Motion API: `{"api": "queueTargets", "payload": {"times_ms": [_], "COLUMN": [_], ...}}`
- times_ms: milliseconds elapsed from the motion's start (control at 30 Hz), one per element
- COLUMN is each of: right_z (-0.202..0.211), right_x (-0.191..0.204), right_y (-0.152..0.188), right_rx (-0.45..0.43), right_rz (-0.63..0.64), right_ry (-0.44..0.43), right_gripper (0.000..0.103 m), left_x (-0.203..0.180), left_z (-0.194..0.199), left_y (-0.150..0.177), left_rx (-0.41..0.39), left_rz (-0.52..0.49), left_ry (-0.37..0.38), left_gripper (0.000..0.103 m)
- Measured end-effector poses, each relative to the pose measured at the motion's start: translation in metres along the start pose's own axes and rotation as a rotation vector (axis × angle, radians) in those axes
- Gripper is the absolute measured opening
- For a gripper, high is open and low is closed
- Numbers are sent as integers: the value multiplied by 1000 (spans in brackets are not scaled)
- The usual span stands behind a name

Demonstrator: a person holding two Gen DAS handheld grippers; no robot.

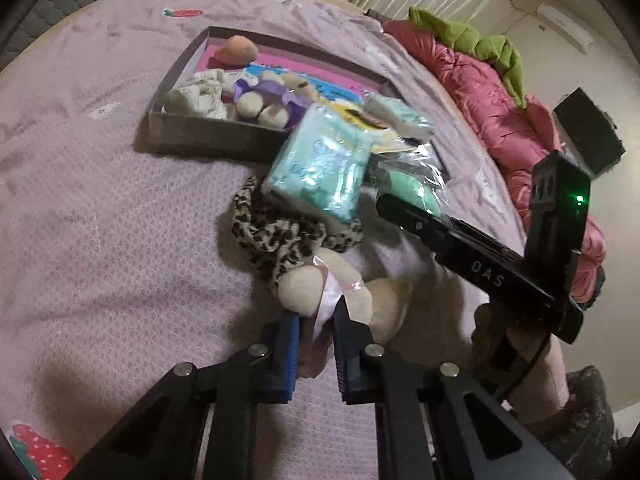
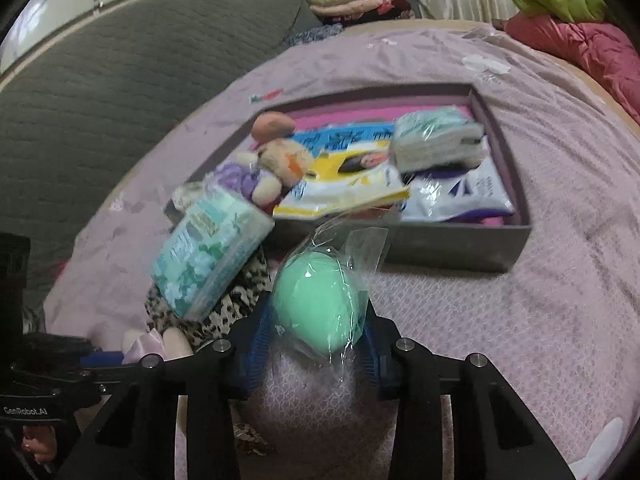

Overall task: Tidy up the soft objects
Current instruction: 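Grasp the pink-bow plush bunny with the left tool while the right tool grasps the bagged green sponge, then carry the bunny with the left tool while the right tool carries the green sponge over the box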

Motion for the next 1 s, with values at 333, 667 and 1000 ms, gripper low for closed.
{"api": "queueTargets", "payload": {"times_ms": [333,667,1000], "right_z": [34,69,57], "right_x": [-4,-8,5], "right_y": [-19,-37,-43], "right_rx": [-170,-360,-354], "right_rz": [-38,-53,28], "right_ry": [-35,-12,18], "right_gripper": [40,40,40], "left_x": [-23,-8,25], "left_z": [45,77,77], "left_y": [-14,-59,-118], "left_rx": [-112,-281,-390], "left_rz": [-16,1,79], "left_ry": [80,-20,-102], "left_gripper": [15,16,17]}}
Point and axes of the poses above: each gripper's, at about its wrist camera, not at the fingertips, and z roughly against the way its jaws point, x to its left, y to its underside, the point moved 4 cm from there along -z, roughly the way its jaws point, and after that the axes turned 4 degrees about -z, right-handed, at the moved point
